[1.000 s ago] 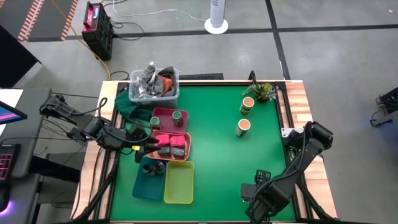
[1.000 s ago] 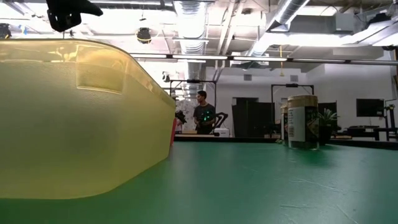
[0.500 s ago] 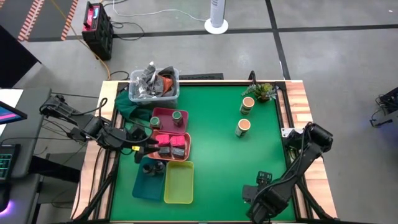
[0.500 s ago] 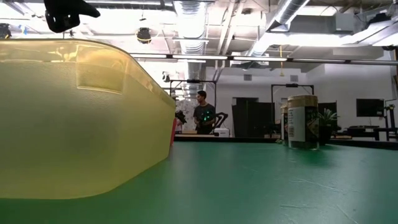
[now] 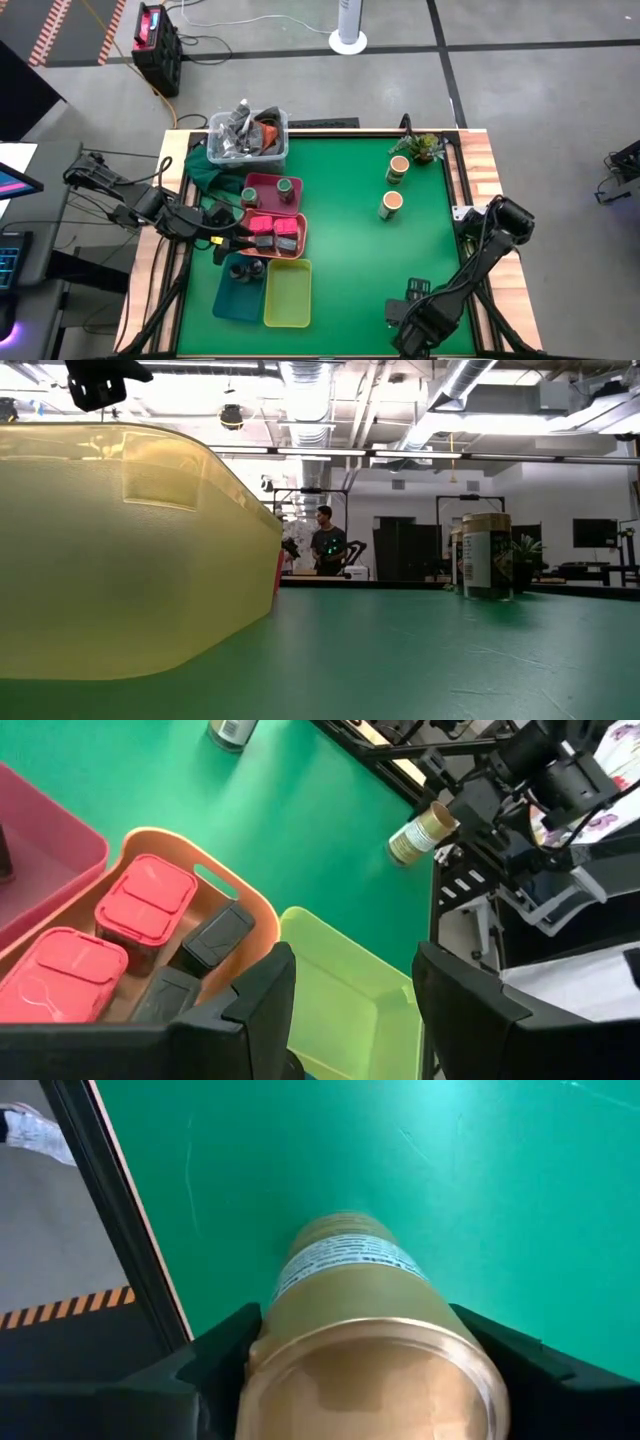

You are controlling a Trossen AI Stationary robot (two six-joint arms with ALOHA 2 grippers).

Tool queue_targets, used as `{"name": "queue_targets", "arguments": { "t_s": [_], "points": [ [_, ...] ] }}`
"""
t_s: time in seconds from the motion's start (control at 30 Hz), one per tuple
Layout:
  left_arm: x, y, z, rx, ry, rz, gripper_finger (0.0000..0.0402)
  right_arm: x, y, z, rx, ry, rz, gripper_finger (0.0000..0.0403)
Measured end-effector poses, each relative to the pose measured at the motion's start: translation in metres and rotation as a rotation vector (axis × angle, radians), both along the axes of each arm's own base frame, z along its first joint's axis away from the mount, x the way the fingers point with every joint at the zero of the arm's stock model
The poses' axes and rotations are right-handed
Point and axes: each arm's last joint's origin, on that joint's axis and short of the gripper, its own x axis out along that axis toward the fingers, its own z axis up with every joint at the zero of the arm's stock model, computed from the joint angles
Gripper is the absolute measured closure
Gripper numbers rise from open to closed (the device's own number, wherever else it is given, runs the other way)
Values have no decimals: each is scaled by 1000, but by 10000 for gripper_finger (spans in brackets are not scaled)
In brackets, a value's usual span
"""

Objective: Sort spices by type
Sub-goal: Put the bottom gold seasoning bottle into the yellow bin

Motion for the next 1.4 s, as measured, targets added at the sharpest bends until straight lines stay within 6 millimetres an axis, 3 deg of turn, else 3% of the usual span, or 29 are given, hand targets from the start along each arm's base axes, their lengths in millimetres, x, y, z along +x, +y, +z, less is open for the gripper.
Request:
{"name": "queue_targets", "arguments": {
  "t_s": [0.17, 0.37, 0.63, 0.83, 1.03, 1.23, 1.4],
  "points": [
    [-5, 3, 4, -19, -24, -1, 209, 15, -11, 4, 22, -4, -2, 101],
    [-17, 9, 11, 4, -83, 2, 209, 59, -38, 31, 99, -110, -37, 101],
    [-33, 20, 10, 40, -64, 75, 209, 119, -76, 77, 240, -422, -66, 100],
    [-44, 25, 6, 12, -10, 101, 209, 138, -92, 102, 218, -610, -71, 99],
    [-52, 29, 6, -1, -16, 106, 209, 170, -80, 106, 182, -675, -9, 98],
    [-57, 32, 4, 8, 10, 110, 209, 213, -69, 94, 146, -658, 23, 98],
    [-57, 32, 2, 3, 24, 120, 209, 231, -65, 76, 113, -635, 47, 97]
  ]
}}
